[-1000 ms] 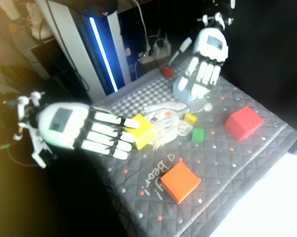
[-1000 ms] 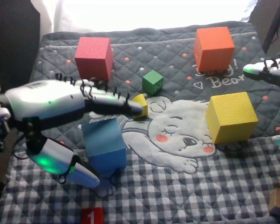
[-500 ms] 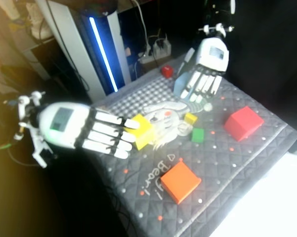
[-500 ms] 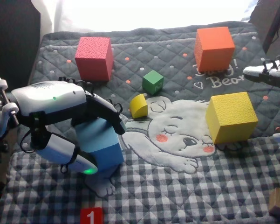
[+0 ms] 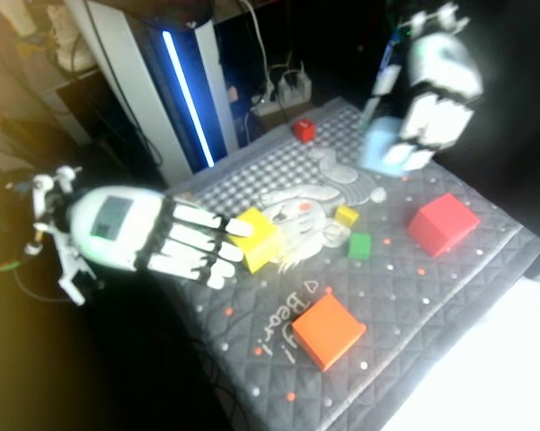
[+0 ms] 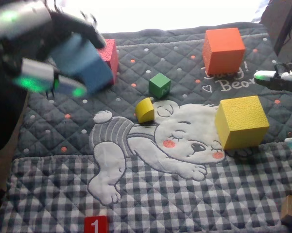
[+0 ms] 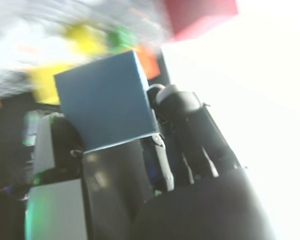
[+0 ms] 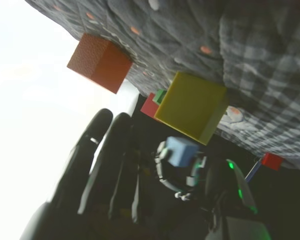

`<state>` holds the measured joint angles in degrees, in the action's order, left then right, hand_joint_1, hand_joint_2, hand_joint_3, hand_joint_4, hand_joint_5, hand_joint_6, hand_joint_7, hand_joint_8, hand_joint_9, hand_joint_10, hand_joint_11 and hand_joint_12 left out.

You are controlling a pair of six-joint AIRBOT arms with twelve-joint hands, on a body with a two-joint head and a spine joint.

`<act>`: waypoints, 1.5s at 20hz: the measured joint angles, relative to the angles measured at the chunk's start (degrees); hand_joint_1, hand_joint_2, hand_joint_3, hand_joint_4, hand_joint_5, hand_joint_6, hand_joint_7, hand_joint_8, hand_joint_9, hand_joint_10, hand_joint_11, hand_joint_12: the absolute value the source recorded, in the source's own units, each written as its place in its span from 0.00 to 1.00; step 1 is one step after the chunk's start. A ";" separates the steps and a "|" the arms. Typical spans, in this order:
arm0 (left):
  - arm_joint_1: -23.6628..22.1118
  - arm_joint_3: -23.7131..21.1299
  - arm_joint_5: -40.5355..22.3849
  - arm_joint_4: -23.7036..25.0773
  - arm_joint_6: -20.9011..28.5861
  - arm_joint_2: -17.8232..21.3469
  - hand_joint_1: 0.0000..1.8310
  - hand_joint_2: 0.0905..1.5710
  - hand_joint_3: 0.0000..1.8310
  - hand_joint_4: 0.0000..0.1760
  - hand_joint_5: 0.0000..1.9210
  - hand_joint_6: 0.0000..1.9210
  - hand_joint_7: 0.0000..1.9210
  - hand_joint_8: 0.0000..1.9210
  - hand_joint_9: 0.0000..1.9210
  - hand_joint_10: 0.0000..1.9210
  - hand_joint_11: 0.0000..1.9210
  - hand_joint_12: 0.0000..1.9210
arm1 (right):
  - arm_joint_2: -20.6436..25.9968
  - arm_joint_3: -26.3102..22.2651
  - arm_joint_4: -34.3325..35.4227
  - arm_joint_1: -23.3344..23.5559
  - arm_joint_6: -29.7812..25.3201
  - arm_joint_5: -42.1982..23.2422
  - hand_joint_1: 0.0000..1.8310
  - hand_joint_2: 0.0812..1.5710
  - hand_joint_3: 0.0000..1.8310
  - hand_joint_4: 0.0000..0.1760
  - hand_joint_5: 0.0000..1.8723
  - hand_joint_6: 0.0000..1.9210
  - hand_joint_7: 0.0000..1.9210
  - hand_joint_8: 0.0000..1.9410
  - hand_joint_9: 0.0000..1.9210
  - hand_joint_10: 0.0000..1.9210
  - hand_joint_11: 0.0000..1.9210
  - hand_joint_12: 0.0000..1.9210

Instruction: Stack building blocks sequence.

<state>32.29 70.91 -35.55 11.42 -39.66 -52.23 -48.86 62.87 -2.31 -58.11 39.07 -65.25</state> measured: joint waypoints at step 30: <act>-8.83 17.29 21.99 -5.31 -6.25 -14.45 0.75 0.65 0.00 0.00 0.32 0.00 0.55 0.47 0.49 0.53 0.41 0.78 | -0.81 0.74 -0.09 0.09 -0.02 0.00 0.38 0.70 0.00 0.73 0.14 0.00 0.15 0.00 0.16 0.01 0.17 0.03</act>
<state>23.46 88.20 -13.56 6.11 -45.91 -66.67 -49.67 63.61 -2.39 -58.02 39.05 -65.25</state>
